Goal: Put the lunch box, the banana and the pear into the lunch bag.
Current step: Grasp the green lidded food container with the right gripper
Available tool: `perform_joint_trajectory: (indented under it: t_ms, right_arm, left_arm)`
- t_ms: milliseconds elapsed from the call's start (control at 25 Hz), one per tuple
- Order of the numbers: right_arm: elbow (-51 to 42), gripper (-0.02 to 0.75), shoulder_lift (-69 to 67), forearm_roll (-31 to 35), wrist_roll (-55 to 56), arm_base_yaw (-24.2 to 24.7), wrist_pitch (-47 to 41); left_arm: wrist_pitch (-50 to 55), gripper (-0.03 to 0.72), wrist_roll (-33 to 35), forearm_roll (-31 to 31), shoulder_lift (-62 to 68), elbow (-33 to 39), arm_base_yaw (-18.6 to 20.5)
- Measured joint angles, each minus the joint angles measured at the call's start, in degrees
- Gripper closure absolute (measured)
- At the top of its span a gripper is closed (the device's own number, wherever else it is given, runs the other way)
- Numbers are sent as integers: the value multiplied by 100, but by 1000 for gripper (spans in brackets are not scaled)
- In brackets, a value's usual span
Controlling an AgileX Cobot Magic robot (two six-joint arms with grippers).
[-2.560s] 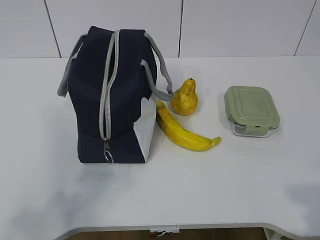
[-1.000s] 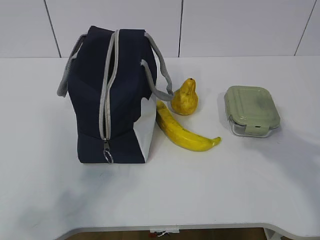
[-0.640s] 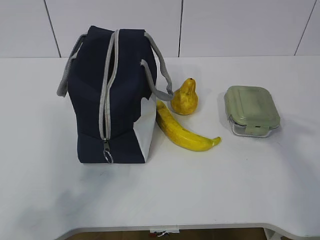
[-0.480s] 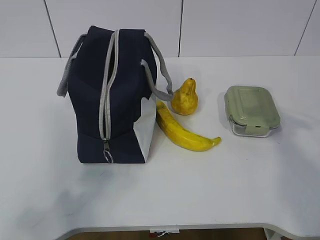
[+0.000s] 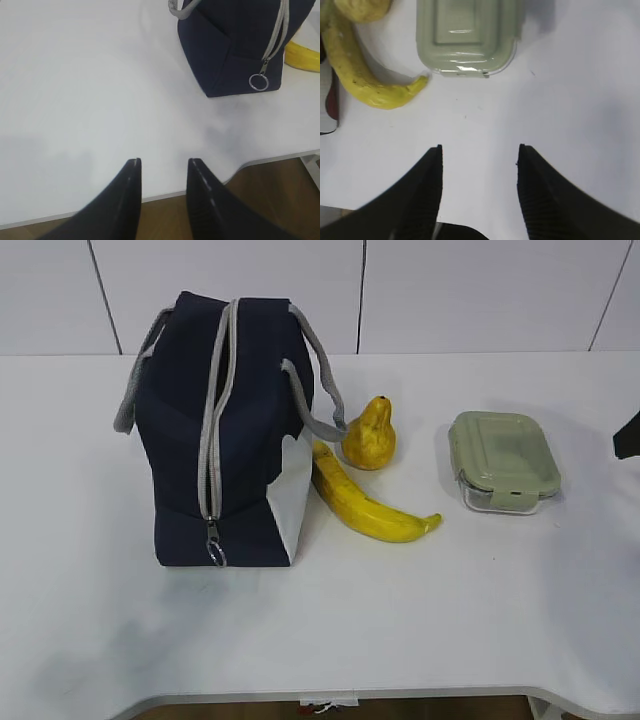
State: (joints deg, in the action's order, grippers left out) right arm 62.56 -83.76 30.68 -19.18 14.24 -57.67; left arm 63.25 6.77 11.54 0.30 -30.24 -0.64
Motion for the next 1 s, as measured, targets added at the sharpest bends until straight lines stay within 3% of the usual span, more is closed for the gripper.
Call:
perform_joint_trajectory:
  t_ms: [280,440,680,1000]
  right_arm:
    - [27,342,-899,2094,-2017,878,-620]
    - [278,342,-1505,2889,-2788,1152,-1004]
    - [899,342,-2288,2879,-3021,1219,-1007]
    - [1047,342,-2376,2833,-3032,1219,-1016]
  left_arm:
    - [0,453,0,-11,0,0,0]
    - [0,452,0,-11,0,0,0]
    - [0,449,0,-11,0,0,0]
    - [0,449,0,-21,0,0,0]
